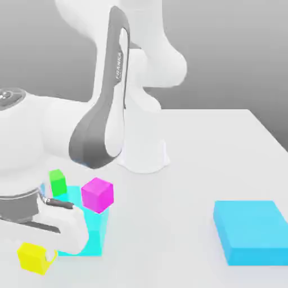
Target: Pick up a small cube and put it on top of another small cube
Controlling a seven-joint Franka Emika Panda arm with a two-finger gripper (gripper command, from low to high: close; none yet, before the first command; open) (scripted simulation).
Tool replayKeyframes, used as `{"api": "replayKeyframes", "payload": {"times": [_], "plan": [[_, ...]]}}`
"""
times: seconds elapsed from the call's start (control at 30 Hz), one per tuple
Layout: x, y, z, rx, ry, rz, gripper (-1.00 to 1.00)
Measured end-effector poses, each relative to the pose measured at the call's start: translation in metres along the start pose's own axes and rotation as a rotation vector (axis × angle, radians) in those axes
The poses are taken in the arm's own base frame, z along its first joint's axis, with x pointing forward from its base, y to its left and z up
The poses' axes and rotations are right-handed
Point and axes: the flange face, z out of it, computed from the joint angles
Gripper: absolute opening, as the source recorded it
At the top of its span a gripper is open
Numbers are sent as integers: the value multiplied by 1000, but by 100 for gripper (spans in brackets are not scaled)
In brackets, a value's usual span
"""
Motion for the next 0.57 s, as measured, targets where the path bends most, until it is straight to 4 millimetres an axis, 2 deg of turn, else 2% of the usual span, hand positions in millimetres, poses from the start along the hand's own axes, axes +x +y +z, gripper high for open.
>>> {"api": "replayKeyframes", "payload": {"times": [0.2,0.3,0.37,0.43,0.47,0.57], "plan": [[-1,60,-49,1,2,310,-100],[-8,84,-65,-1,6,445,-100],[-11,87,-48,-1,8,469,-100],[-12,88,-20,-2,9,475,-100],[-12,89,-12,-2,9,475,100],[-13,88,-12,-2,9,473,100]]}}
